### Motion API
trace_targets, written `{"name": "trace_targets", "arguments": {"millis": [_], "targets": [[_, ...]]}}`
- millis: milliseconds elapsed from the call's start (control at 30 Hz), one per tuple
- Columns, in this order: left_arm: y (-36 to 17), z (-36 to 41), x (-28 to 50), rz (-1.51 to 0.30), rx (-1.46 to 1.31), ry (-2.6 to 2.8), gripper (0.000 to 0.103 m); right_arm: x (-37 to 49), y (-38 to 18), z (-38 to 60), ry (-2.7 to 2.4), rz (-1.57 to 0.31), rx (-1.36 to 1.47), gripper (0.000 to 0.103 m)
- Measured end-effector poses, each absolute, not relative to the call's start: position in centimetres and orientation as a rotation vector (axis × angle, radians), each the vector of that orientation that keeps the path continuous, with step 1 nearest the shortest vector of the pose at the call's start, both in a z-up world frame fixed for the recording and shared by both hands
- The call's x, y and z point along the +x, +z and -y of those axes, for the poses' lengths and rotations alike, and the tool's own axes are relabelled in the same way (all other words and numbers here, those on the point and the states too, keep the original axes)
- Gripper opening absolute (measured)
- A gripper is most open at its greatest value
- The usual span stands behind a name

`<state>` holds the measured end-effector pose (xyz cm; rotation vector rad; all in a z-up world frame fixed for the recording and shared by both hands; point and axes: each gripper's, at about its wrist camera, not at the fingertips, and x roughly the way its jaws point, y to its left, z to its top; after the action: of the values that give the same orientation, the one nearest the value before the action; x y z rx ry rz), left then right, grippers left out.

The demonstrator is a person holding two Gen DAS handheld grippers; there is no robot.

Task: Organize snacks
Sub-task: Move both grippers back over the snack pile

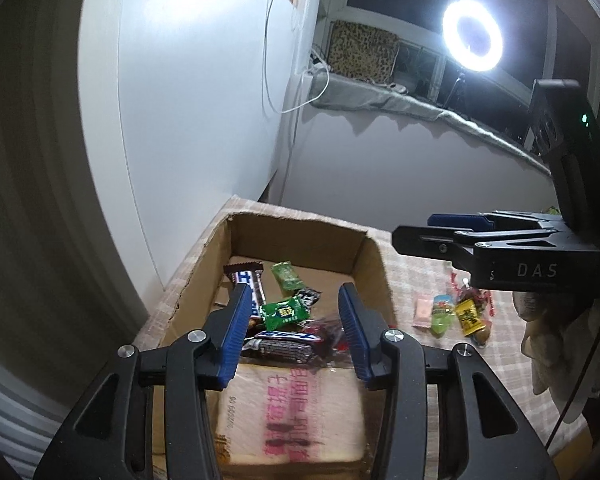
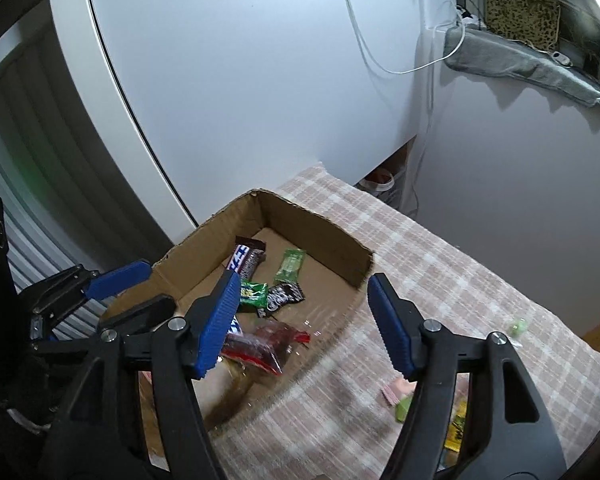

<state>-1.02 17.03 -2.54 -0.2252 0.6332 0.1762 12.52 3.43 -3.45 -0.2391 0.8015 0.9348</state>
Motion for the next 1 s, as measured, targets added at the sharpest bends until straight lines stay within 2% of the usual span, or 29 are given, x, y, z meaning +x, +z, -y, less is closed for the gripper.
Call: {"name": "trace_targets", "arguments": {"millis": [333,700,800,867,1000], "targets": [[-1.5,-11.3,-0.8,-0.607,-0.201,0.045,0.044,13.2,-2.7,3.6,0.846,-0.800,-0.215,0.069],[-4.0,-3.5,2.5,-0.675,-0.177,-0.108,0.044,16.6,-6.0,11.7,0.745,-0.903,-0.205,0.068],[-5.2,-2.0,3.6,-0.711,-0.175,-0.132,0.044,17.5,-7.1,12.8,0.737,-0.926,-0.210,0.065],[-6.1,-1.2,4.5,-0.737,-0.188,-0.152,0.043,18.1,-7.8,13.1,0.747,-0.946,-0.215,0.058],[-7.7,-0.3,5.9,-0.779,-0.214,-0.175,0.038,18.9,-9.2,12.8,0.775,-0.967,-0.267,0.058]]}}
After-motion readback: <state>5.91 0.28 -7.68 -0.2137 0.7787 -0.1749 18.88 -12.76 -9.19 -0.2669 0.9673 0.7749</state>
